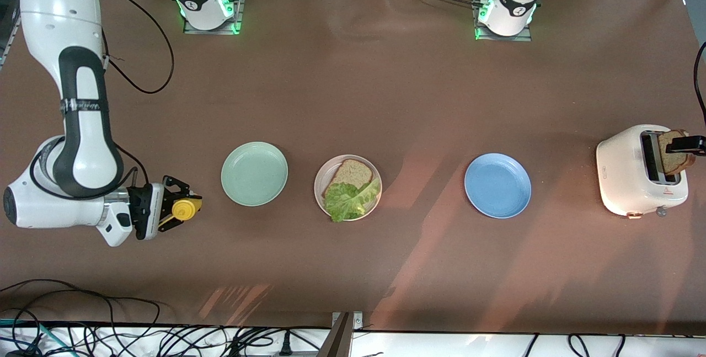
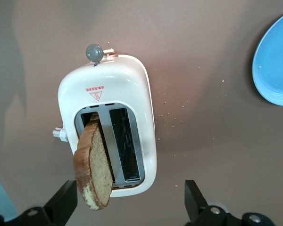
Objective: Make sandwich on beige plate with both arms
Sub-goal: 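Carry the yellow bottle beside the mint-green plate and set it down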
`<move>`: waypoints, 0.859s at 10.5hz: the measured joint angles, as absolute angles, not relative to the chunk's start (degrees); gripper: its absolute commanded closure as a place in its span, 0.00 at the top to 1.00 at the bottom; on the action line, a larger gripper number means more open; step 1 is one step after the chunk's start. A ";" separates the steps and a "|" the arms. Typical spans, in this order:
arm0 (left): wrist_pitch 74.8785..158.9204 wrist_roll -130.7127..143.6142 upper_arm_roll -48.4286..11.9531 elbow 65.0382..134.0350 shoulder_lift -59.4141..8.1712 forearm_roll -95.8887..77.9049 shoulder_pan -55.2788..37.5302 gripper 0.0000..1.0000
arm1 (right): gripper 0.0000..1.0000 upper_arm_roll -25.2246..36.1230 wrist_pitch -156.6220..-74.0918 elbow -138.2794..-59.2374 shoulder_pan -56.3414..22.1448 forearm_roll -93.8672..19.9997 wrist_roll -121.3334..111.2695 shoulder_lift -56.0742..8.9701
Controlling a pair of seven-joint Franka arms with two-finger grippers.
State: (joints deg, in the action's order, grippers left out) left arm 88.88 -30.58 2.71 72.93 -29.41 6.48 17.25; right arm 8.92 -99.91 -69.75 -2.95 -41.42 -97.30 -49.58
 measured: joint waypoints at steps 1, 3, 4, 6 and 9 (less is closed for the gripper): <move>88.88 -30.58 2.71 72.93 -29.41 6.48 17.18 1.00 | 0.00 8.91 -99.79 -69.73 -1.82 -42.71 -101.96 -51.32; 88.88 -30.58 2.70 72.92 -29.41 6.48 17.13 1.00 | 0.00 8.99 -99.67 -69.77 -0.21 -46.40 -109.71 -54.88; 88.88 -30.58 2.69 72.92 -29.41 6.48 17.12 1.00 | 0.00 9.38 -99.68 -69.78 0.02 -49.73 -113.12 -56.80; 88.88 -30.57 2.69 72.92 -29.41 6.48 17.12 1.00 | 0.00 10.93 -98.53 -69.63 0.34 -55.54 -117.22 -58.93; 88.88 -30.33 2.66 72.91 -29.40 6.48 17.11 1.00 | 0.99 11.88 -98.04 -69.63 0.52 -58.20 -118.46 -59.47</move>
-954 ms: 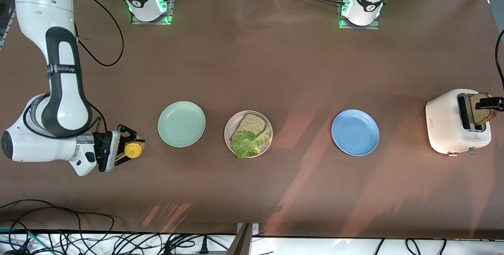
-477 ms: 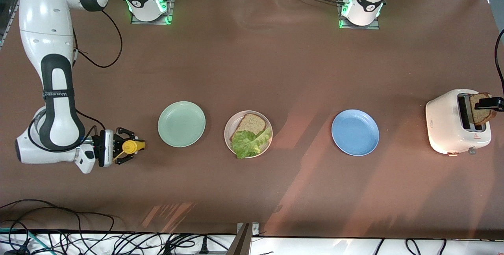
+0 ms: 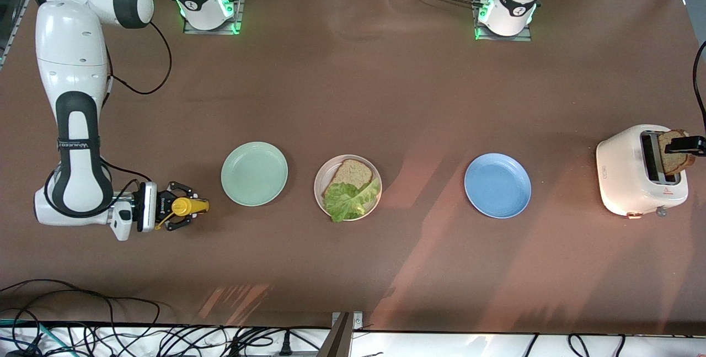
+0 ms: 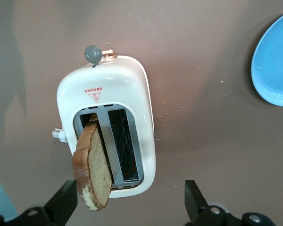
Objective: Make sandwich on beige plate with both arms
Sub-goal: 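Carry the yellow bottle beside the mint-green plate and set it down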
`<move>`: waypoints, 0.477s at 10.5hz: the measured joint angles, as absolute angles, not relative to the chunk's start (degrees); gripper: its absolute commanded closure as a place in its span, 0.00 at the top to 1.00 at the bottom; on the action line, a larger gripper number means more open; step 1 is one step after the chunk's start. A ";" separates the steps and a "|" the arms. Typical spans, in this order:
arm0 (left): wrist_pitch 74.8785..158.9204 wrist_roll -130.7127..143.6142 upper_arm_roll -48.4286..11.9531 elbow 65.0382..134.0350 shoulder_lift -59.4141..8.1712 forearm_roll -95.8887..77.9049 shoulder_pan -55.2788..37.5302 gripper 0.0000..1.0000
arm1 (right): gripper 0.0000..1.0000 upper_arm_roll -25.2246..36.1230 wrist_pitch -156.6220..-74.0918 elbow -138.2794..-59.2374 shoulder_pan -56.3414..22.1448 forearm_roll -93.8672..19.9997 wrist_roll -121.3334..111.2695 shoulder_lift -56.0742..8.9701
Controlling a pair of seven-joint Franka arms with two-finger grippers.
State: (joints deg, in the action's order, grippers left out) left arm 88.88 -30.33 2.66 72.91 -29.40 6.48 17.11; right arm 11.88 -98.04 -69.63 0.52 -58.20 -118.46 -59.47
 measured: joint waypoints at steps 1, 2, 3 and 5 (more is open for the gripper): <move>88.88 -30.04 2.55 72.91 -29.40 6.48 17.09 1.00 | 1.00 12.05 -97.89 -69.65 0.52 -58.55 -118.48 -59.59; 88.88 -29.80 2.44 72.91 -29.40 6.48 17.02 1.00 | 1.00 12.46 -97.75 -69.67 0.48 -59.41 -118.48 -59.79; 88.88 -29.71 2.39 72.91 -29.40 6.48 16.95 1.00 | 1.00 13.23 -97.78 -69.67 0.48 -60.12 -118.51 -60.14; 88.88 -29.67 2.35 72.91 -29.40 6.48 16.92 1.00 | 1.00 14.34 -97.83 -69.68 0.48 -60.50 -118.79 -60.77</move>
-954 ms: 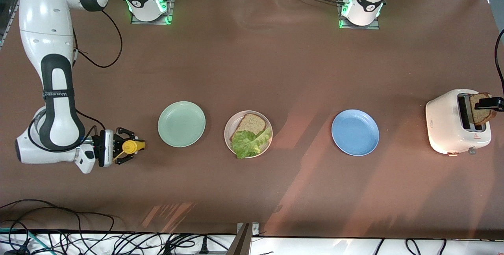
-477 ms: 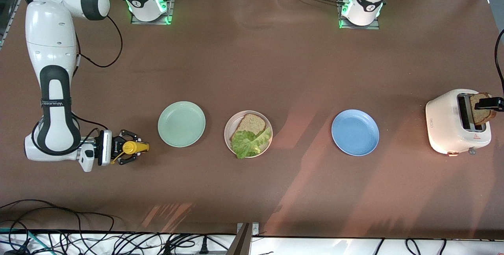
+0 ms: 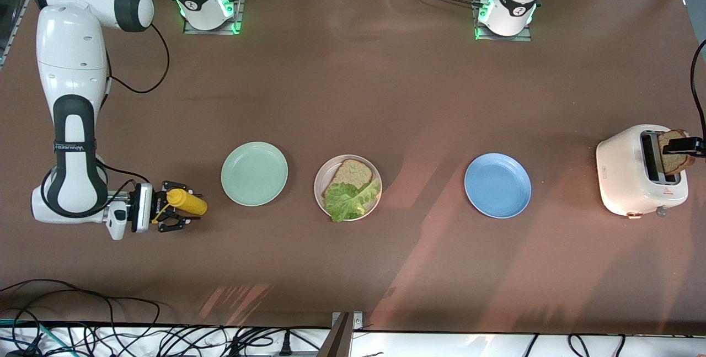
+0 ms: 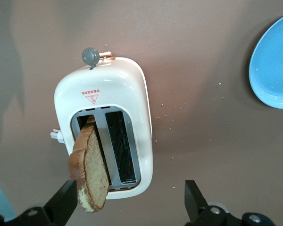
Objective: Make sandwich on beige plate with both arms
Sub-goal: 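Carry the yellow bottle beside the mint-green plate and set it down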
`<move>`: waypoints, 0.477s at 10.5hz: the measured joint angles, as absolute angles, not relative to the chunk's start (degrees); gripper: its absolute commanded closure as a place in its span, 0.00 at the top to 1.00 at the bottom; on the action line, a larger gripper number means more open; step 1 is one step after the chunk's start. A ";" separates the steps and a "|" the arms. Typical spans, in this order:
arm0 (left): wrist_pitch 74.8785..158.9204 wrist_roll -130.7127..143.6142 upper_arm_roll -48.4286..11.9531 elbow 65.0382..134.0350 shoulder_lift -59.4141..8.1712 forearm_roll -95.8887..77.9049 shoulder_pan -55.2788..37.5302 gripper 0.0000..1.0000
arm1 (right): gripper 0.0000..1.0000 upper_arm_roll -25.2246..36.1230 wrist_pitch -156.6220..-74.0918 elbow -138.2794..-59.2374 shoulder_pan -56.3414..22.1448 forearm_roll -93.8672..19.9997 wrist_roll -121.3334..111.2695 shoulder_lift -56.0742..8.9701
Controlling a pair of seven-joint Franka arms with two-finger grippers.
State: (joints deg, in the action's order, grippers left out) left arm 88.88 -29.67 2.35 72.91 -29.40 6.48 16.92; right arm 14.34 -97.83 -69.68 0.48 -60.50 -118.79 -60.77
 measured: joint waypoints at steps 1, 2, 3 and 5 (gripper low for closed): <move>88.88 -29.66 2.35 72.91 -29.40 6.48 16.92 1.00 | 1.00 15.04 -97.68 -69.67 0.46 -60.50 -118.83 -60.80; 88.88 -29.66 2.34 72.91 -29.40 6.48 16.92 1.00 | 1.00 16.03 -97.36 -69.63 0.40 -60.51 -118.86 -60.80; 88.88 -29.66 2.34 72.91 -29.40 6.48 16.92 1.00 | 1.00 17.36 -97.15 -69.49 0.32 -60.52 -118.86 -60.71; 88.88 -29.66 2.36 72.91 -29.40 6.48 16.93 1.00 | 1.00 20.33 -96.49 -69.47 0.18 -58.82 -118.04 -59.06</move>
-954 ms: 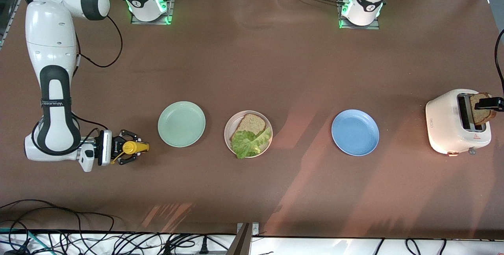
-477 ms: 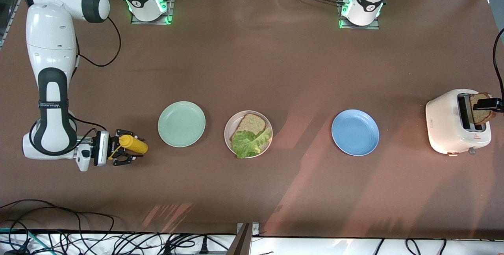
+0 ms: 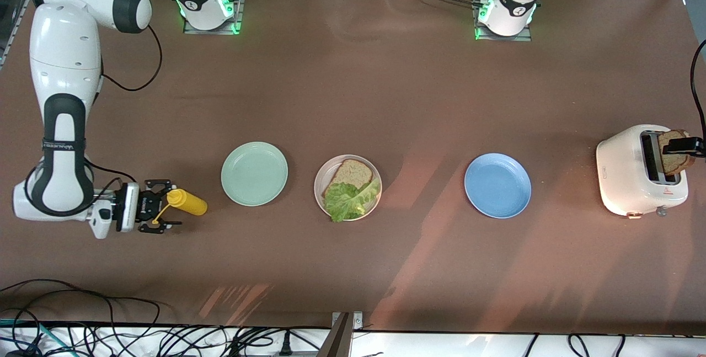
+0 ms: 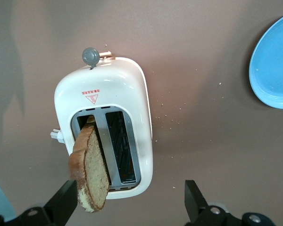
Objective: Make sandwich on beige plate with both arms
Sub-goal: 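Carry the yellow bottle beside the mint-green plate and set it down, then withdraw the right gripper from the bottle while the left gripper grasps the bread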
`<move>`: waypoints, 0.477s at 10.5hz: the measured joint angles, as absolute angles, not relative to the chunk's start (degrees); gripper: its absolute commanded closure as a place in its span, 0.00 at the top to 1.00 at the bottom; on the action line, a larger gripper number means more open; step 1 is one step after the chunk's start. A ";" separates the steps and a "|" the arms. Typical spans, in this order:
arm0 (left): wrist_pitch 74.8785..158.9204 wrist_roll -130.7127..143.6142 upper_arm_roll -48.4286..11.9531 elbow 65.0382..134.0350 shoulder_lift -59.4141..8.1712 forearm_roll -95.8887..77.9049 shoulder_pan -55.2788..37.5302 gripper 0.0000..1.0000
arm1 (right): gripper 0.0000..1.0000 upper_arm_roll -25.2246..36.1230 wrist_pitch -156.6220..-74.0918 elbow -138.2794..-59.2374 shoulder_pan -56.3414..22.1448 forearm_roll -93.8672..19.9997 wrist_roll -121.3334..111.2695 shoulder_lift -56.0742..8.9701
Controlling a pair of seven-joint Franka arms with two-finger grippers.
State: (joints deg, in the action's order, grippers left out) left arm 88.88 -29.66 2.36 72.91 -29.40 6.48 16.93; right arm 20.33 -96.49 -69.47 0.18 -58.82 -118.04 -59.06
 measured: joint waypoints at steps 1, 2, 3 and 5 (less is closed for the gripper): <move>88.88 -29.66 2.35 72.93 -29.40 6.48 16.93 1.00 | 1.00 21.10 -96.62 -70.25 0.24 -55.54 -116.10 -56.76; 88.88 -29.66 2.34 72.95 -29.41 6.48 16.93 1.00 | 1.00 21.42 -97.22 -71.55 0.32 -51.42 -113.02 -53.41; 88.88 -29.66 2.34 72.97 -29.41 6.48 16.93 1.00 | 1.00 21.53 -97.97 -72.98 0.30 -46.75 -108.06 -49.49; 88.88 -29.66 2.35 72.99 -29.41 6.48 16.93 1.00 | 1.00 21.52 -98.48 -74.95 -0.35 -37.08 -91.17 -41.41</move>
